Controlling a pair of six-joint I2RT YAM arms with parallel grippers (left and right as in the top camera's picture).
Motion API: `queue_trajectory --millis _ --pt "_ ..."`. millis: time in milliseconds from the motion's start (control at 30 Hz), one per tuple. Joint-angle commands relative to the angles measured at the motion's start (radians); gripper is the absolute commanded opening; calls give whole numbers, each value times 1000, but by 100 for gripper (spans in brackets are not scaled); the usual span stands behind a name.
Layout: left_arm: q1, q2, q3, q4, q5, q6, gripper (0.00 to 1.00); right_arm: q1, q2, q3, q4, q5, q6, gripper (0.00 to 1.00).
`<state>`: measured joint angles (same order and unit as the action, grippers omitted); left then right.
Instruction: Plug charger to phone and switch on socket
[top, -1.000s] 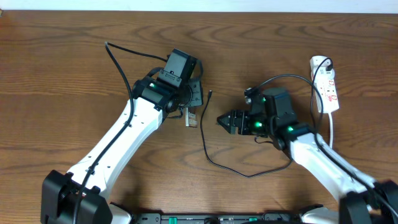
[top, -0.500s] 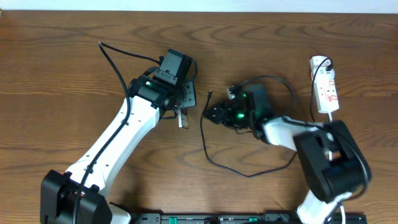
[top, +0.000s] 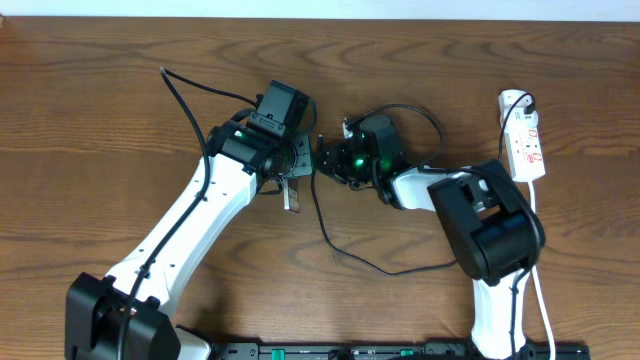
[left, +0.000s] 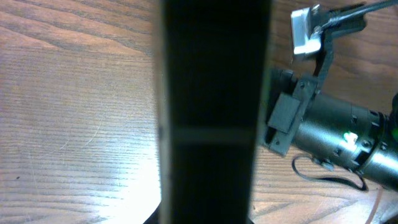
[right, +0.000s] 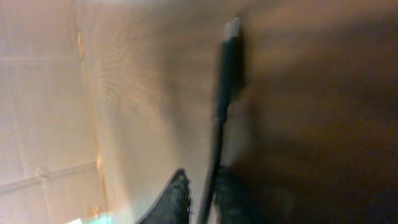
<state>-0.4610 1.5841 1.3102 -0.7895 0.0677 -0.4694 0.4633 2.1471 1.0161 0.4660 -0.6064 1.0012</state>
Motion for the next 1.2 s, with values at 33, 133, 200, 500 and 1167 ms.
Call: queue_trajectory --millis 33,133,200,500,1167 --pt "0 2 16 2 -20 33 7 -19 45 -23 104 97 -129 1" --pt "0 2 16 1 -18 55 7 -53 9 -22 158 -77 -215 1" --pt "8 -7 16 5 11 58 7 -77 -31 -22 159 -207 -312 1" --pt "135 -143 16 252 479 106 7 -178 -227 -22 136 -792 -538 1" --pt "351 -207 16 453 777 24 7 -188 -501 -22 197 -949 -296 1"
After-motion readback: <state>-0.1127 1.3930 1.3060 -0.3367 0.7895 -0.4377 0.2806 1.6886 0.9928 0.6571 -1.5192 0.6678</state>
